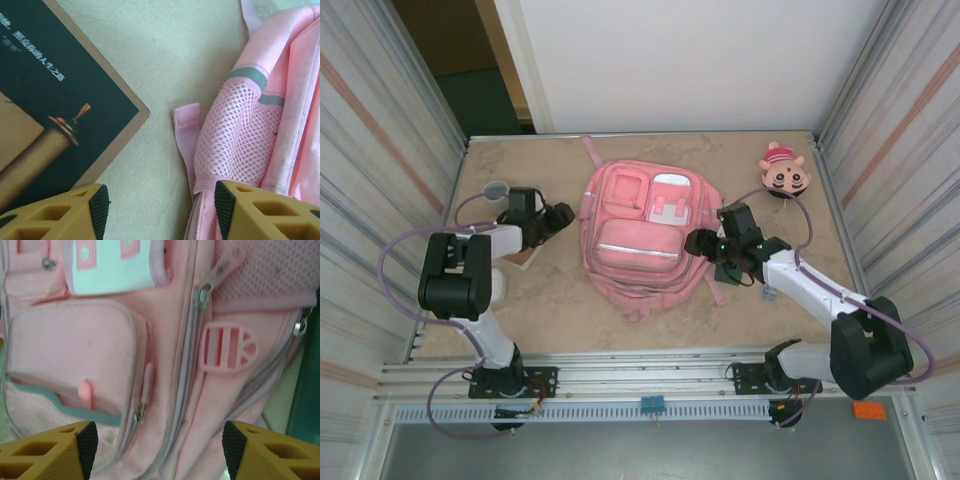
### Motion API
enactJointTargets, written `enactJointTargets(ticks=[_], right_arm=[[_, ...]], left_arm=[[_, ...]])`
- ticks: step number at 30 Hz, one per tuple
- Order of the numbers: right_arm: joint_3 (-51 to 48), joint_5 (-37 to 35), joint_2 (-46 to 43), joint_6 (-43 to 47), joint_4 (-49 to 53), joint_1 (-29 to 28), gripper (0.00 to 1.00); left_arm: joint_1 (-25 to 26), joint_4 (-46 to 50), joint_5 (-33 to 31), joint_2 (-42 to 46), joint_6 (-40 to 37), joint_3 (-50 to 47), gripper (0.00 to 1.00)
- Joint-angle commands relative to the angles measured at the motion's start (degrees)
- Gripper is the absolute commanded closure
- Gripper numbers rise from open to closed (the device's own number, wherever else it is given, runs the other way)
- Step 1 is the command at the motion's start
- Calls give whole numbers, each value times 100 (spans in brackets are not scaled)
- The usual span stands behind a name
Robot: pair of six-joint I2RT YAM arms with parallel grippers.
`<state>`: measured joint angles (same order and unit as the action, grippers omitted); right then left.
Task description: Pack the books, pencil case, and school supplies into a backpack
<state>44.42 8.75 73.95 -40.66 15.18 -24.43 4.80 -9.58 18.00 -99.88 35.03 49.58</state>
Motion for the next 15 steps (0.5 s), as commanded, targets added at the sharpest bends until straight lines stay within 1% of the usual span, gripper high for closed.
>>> enactJointTargets(ticks=[1,3,6,11,15], right_arm=[[640,41,385,327,241,137,32],[834,-77,628,480,237,147,32],[1130,-120,1115,648,142,206,33],[1659,-102,2053,845,-60,204,37],[1696,58,2567,876,-181,0,40]], left_arm=[[310,297,289,388,-180,81,40],[561,306,454,521,-208,35,40],[870,449,439,592,-278,4,40],[944,276,374,424,-163,-240,43],[975,-29,272,473,98,-783,49]])
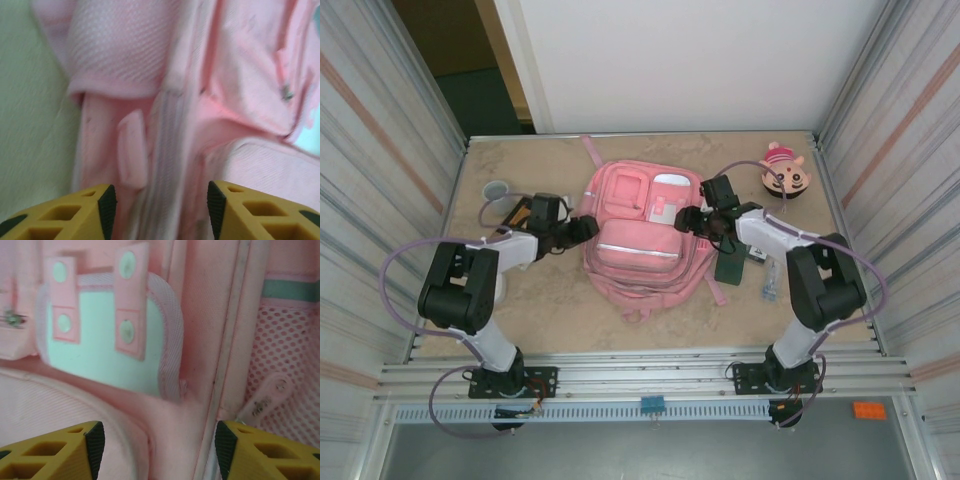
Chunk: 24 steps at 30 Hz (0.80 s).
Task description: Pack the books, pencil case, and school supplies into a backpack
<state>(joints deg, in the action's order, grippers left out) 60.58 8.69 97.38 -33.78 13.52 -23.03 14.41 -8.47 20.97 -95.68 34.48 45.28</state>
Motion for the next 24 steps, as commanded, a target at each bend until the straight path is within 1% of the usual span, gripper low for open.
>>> enactJointTargets(ticks=[1,5,7,11,13,15,18,22,24], right_arm=[[48,133,307,175,-97,-231,41],[-52,553,495,87,-563,-631,41],[-30,594,587,25,-741,-881,41],[63,563,839,-309,-1117,-1239,42],[12,413,780,-544,-1333,-1329,42],[-143,185,466,-676,-1580,-1380,41],[-324,-87,-235,-567,-1580,-1388,39],[-626,-490,-1356,-165,-1292,-1372,38],[-890,-592,-1957,-86,-1224,-1332,38]], left_arm=[[23,-216,-55,128,225,-521,50],[29,-151,-76,544,351,-971,51],[29,54,-153,840,336,-1108,51],[0,647,-642,1619,258,-1391,50],[-24,1003,-904,2094,136,-1450,47],[-18,1472,-1200,2632,-100,-1364,45],[75,2076,-1521,3264,-667,-1050,42],[361,2239,-1340,3784,-1654,-677,42],[694,2222,-1393,3959,-2266,-520,43]])
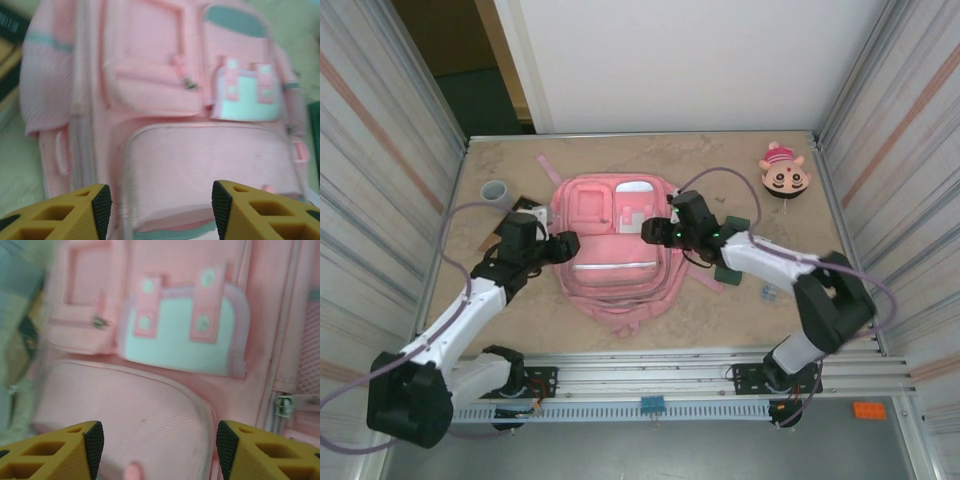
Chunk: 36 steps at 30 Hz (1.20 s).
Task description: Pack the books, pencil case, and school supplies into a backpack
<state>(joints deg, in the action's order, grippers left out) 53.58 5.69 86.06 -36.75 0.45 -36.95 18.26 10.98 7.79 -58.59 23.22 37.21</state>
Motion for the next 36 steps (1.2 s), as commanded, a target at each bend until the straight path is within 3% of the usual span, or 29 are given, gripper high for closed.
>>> enactJointTargets(ticks=[1,6,10,14,21,26,36], right_arm=[[-302,-315,-1028,227,94,80,37],[-1126,-588,-2289,239,6,44,37],[-1940,-1000,-3078,-37,-414,-19,36],[-2517,-1272,-3585,-223,-732,-151,36],[-2458,-1376,-3780,43,-368,-170,35],[-2527,-1431,-3831,89,-396,-144,35],[-2669,-1394,-3966,115,-361,-58,34]], left_arm=[[470,249,-99,284,-1459,357,43],[1377,671,166,-107,-3633,852,40],[1859,1149,1008,-713,-5278,1079,39],[2239,1061,723,-1343,-6215,1137,35],[2246,858,318,-2445,-6935,1620,33],[2305,1249,887,-2897,-7185,1954,30],[2305,1535,1388,-3115,-7317,1987,30]])
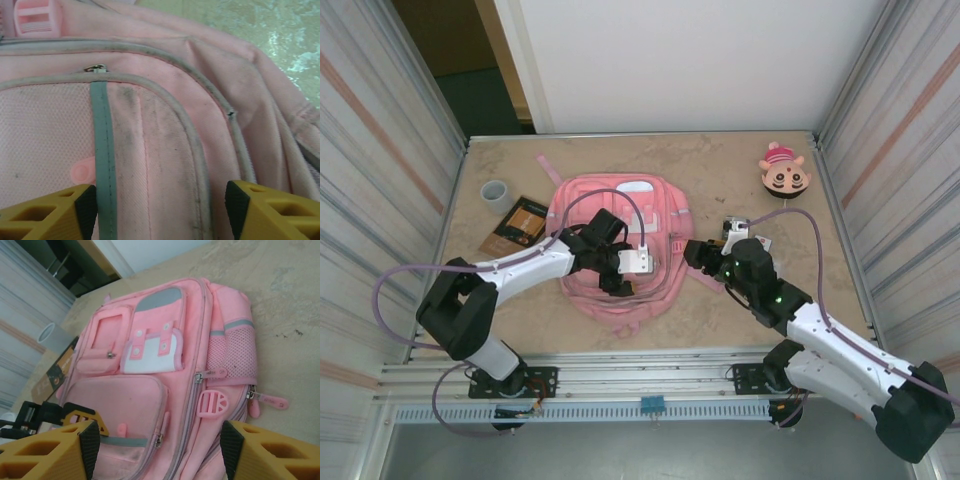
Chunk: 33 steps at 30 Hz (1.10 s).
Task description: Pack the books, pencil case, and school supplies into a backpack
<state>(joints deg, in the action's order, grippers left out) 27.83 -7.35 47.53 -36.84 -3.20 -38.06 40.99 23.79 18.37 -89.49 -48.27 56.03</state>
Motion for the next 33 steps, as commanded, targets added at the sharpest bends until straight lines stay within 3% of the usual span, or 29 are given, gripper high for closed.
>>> enactJointTargets(ticks=[1,3,9,17,19,20,22,23,28,33], right_arm=[[-118,-82,-114,116,4,60,34],[-129,-78,-119,107,4,72,34],[-133,-47,-129,109,4,81,34],[-171,-56,-182,124,39,87,33],[-177,-72,-180,116,59,84,33],[-174,-97,-184,108,80,81,33],[-142,-179,-167,111,193,81,34],[-142,-220,-157,143,246,88,34],[-108,78,-30,575,418,222,35],[-302,2021,242,552,-347,1147,36]], left_arm=[[37,253,342,-25,-148,101,30],[62,128,138,-42,-70,37,31],[160,-531,-1511,-323,210,-76,32],[317,-844,-1975,-459,208,-307,31],[387,-960,-2215,-467,226,-383,48],[415,-901,-2324,-444,314,-336,66],[418,-656,-2334,-310,564,-166,91],[395,-580,-2213,-180,587,-122,100],[-30,171,-393,672,265,124,100],[-1111,984,1513,1367,-48,526,100]])
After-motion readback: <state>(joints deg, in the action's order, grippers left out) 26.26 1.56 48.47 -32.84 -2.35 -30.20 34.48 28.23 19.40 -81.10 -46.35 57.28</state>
